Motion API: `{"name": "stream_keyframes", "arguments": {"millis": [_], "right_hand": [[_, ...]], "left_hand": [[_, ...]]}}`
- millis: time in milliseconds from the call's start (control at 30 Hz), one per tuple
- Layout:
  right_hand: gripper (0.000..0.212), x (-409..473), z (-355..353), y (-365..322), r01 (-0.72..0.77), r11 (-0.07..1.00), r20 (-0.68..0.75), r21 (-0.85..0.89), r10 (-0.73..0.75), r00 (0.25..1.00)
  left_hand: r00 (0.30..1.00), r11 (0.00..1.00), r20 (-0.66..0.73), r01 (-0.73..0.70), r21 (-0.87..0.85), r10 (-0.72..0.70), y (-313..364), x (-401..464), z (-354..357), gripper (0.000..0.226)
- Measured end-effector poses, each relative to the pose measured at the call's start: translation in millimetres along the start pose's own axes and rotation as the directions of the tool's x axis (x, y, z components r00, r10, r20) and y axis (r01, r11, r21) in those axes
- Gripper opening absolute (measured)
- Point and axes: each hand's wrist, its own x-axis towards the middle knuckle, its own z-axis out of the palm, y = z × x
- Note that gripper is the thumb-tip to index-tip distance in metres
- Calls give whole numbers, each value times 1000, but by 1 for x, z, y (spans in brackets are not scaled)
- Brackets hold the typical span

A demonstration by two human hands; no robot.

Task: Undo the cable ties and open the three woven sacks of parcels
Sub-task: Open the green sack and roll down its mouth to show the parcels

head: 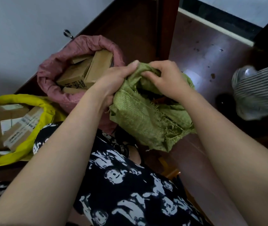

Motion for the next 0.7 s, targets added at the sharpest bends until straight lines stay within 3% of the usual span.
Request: {"name": "stream_keyframes", "arguments": {"millis": [67, 133, 167, 200, 300, 367, 433, 500, 567, 633, 700], "right_hand": [[35, 2, 0, 2, -66, 998, 35, 13, 65, 997], [20, 2, -1, 2, -80, 997, 27, 11, 80, 996], [17, 3, -2, 4, -86, 996, -17, 36, 87, 996], [17, 3, -5, 5, -112, 991, -58, 75, 116, 992], [29, 4, -15, 8, -217, 966, -116, 139, 234, 965], [42, 6, -18, 13, -316, 931, -122, 182, 340, 932], [44, 8, -20, 17, -400, 869, -157, 292, 456, 876], [43, 10, -21, 23, -467, 822, -189, 325, 540, 820], [46, 10, -22, 28, -493, 854, -211, 168, 520, 828], [34, 7, -18, 30, -417, 909, -230, -23, 401, 887], [17, 0, -14, 20, -250, 968, -195, 19, 249, 949]], "left_hand": [[1000, 948, 24, -22, 317, 15, 2, -5, -2, 38], [994, 673, -53, -22, 739, 91, 1, -3, -5, 54], [979, 546, -108, -4, 838, 173, -2, 0, -7, 58], [958, 516, -158, 12, 857, 241, -4, 1, -8, 59], [905, 702, -322, 37, 711, 279, -10, 4, -18, 49], [904, 846, -387, 56, 529, 182, -13, 5, -21, 47], [911, 968, -408, 51, 244, 55, -15, 4, -20, 28], [947, 997, -312, 69, -26, -74, -14, 2, -15, 4], [967, 965, -206, 98, -243, -150, -16, -1, -13, 20], [963, 935, -199, 110, -337, -184, -17, 1, -14, 26], [962, 942, -204, 111, -316, -182, -19, 3, -12, 30]]}}
